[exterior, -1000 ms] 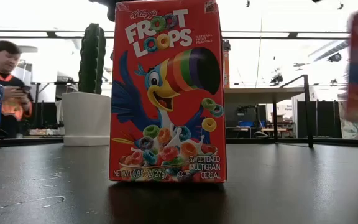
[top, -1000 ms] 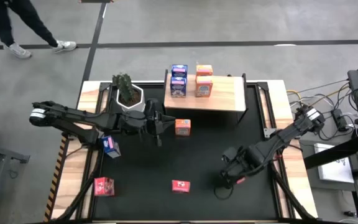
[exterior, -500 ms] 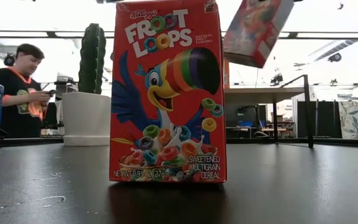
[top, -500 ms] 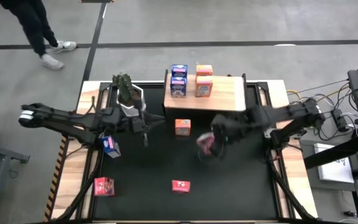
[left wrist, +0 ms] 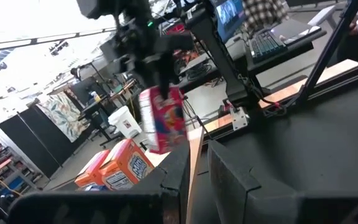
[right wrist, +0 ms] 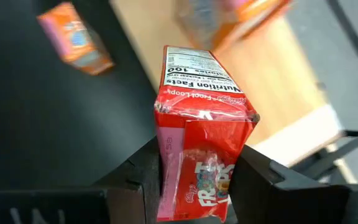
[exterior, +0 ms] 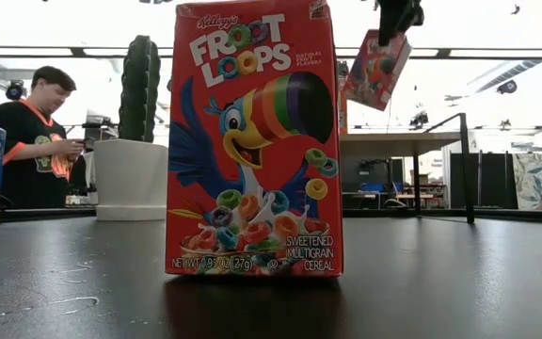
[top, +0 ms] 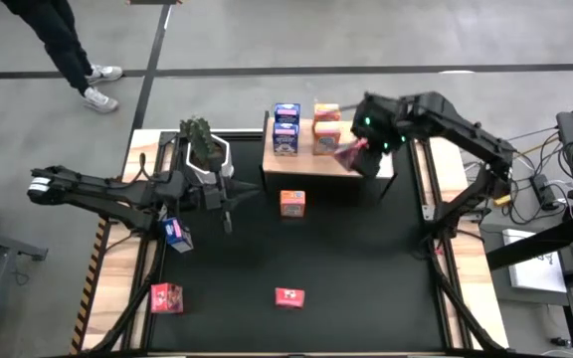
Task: Stack cereal on shelf
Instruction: Put the right red cereal box on the shelf
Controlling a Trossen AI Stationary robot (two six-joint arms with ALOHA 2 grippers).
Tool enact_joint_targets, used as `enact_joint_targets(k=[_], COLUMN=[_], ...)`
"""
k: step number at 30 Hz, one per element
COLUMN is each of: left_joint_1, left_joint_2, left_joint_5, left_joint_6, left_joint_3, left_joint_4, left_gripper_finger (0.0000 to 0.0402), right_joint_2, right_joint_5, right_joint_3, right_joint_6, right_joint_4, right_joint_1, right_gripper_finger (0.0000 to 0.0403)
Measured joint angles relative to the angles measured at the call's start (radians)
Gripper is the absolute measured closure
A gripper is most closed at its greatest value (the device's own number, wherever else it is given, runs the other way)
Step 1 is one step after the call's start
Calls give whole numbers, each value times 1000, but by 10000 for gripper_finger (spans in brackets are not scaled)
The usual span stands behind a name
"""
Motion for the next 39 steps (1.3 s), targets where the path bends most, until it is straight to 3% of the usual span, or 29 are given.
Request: enact_joint_targets(k=[9,17,24,39], left_joint_1=[0,0,0,0], left_joint_2=[0,0,1,1], left_joint_5=[0,0,-1,-1], left_joint_6=[0,0,0,0], left_joint_3=[0,0,-1,-2], left_joint_4=[-7,-12,-14,-20], left_gripper_finger=[361,361,361,361], right_joint_2=[45,85,120,141], right_joint_5=[29,41,127,201], right_joint_3=[-24,-43,-43,-40], right_joint_6=[-310,-567,-594,-612], right_joint_4=[-2,-1,3,14], right_joint_1=[-209,-241,-242,-242], right_gripper_finger=[266,266,258,164])
